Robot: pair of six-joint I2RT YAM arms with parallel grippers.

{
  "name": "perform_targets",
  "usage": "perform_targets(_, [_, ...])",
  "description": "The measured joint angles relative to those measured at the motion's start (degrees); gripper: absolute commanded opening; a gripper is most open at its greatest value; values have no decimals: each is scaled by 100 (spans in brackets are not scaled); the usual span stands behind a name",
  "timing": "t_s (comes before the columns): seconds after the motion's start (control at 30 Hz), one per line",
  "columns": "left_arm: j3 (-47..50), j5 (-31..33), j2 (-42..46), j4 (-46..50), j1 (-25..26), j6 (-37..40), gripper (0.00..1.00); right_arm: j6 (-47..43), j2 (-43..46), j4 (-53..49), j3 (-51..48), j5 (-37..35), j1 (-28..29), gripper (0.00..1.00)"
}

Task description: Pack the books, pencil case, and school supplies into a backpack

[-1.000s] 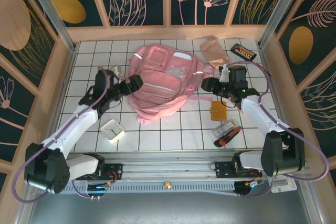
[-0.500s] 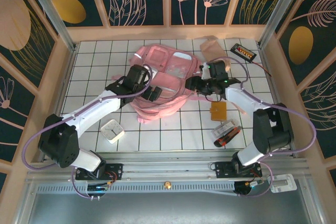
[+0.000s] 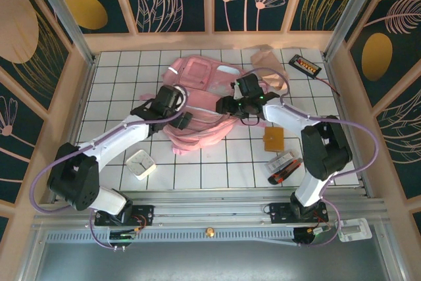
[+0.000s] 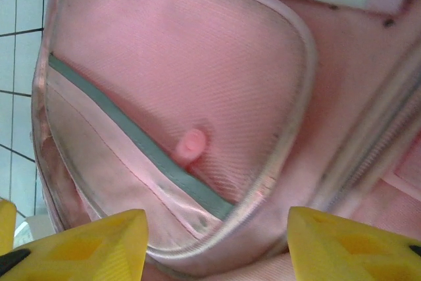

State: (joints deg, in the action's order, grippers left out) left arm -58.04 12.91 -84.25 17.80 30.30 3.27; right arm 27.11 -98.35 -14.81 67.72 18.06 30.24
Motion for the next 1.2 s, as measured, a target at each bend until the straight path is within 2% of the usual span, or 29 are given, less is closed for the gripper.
perform_targets(0.17, [116,-195,175,-101,-494,-282,95,-20,-219,-238,155,-511,55,64])
perform_targets(0.57, [450,-542,192,-273,-503,-476,96,-15,-962,-511,518,-713,52,63])
perform_targets(0.63, [459,-577,192,-297,-503,-487,96,4,-1025,-492,535,-713,52,53])
perform_targets(0.73, [490,-654,192,-389,-503,-490,97,81,-1082,-334,520,-614,50,17])
perform_targets(0.8, [525,-693,192,-435,-503,-490,97,210,-1056,-127,428,-557,48,0])
perform_targets(1.0, [702,-710,319,-455,-503,-483,98,522,-896,341,181,-245,-87,0])
perform_targets(1.2, [756,-721,625,-479,-546,-487,98,789,-595,529,11,378,-350,0])
